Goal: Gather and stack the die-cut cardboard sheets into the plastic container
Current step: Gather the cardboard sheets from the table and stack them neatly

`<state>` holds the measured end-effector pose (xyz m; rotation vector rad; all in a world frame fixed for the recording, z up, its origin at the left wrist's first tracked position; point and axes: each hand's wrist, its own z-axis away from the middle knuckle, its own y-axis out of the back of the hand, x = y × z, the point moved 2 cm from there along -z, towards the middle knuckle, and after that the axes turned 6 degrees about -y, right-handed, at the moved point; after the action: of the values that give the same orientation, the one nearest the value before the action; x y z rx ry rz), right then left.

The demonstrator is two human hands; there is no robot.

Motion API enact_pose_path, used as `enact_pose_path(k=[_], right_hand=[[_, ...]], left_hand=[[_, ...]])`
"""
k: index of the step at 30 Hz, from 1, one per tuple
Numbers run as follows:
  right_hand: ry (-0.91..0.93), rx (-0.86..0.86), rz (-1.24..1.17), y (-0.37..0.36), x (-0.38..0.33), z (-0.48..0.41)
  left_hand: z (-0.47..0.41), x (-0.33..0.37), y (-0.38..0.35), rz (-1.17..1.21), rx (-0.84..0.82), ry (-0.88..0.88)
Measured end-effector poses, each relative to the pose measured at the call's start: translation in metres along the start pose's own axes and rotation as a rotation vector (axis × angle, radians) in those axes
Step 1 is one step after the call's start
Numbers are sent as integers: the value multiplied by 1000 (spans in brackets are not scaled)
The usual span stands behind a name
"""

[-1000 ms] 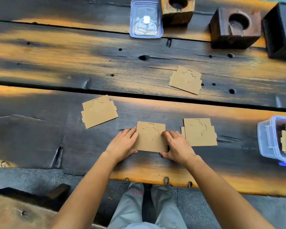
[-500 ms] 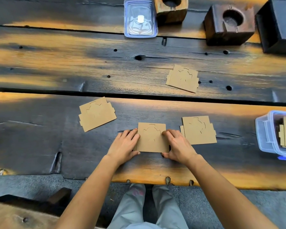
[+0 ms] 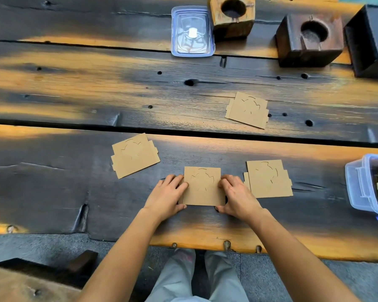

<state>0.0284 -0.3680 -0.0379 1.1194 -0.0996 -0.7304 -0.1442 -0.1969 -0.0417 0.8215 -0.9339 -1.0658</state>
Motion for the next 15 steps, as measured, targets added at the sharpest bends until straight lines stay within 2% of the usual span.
enact_pose_path(k=[7,15], right_hand=[[-22,-6,-2,4,-2,4],[-160,97,-50,35,15,1]], left_hand=[[-2,1,8,23,49,18],[-35,5,49,41,128,15]])
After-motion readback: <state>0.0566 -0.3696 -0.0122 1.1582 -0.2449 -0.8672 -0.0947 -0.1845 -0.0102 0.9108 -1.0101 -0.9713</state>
